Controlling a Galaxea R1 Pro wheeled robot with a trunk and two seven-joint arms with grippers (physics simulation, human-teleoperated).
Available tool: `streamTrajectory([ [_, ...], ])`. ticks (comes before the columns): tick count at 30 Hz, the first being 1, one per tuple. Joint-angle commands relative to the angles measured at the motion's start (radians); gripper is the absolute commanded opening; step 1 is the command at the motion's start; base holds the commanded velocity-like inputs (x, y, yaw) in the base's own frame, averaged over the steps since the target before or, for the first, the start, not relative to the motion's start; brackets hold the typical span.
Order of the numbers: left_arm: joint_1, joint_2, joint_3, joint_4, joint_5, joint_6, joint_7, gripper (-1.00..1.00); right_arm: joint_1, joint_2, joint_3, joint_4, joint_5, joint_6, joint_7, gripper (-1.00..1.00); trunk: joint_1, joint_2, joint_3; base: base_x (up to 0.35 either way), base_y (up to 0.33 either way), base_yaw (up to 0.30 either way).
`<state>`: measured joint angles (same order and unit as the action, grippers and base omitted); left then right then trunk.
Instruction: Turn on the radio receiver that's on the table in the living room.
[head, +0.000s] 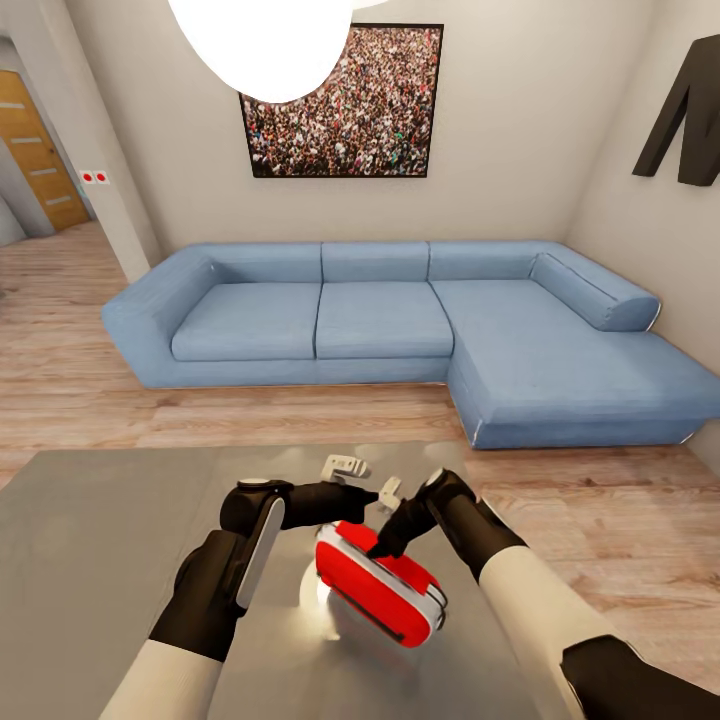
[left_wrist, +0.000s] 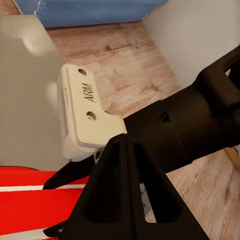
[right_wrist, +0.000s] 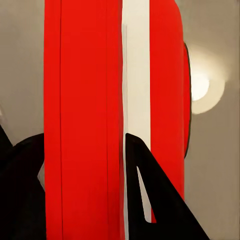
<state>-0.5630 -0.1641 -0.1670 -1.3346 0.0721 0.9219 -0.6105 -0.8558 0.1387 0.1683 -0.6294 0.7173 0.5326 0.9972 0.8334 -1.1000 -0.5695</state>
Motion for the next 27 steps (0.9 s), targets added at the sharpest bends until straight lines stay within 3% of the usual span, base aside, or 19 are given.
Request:
streamTrajectory([
  [1,0.000,0.000,0.000,0.000,0.000,0.000,0.000,-1.00,0.000,0.000,0.000,0.009,-0.017,-0.003,-0.005,-1.00,0.000,0.000,0.000,0.000,0.000,0.000],
  [5,0.000,0.000,0.000,0.000,0.000,0.000,0.000,-1.00,0.000,-0.001,0.001,0.054,-0.034,-0.024,-0.032,-1.00,0.000,0.000,0.000,0.000,0.000,0.000],
  [27,0.000,0.000,0.000,0.000,0.000,0.000,0.000,-1.00,0.000,0.016,0.001,0.217,-0.037,-0.125,-0.166,-1.00,0.000,0.000,0.000,0.000,0.000,0.000],
])
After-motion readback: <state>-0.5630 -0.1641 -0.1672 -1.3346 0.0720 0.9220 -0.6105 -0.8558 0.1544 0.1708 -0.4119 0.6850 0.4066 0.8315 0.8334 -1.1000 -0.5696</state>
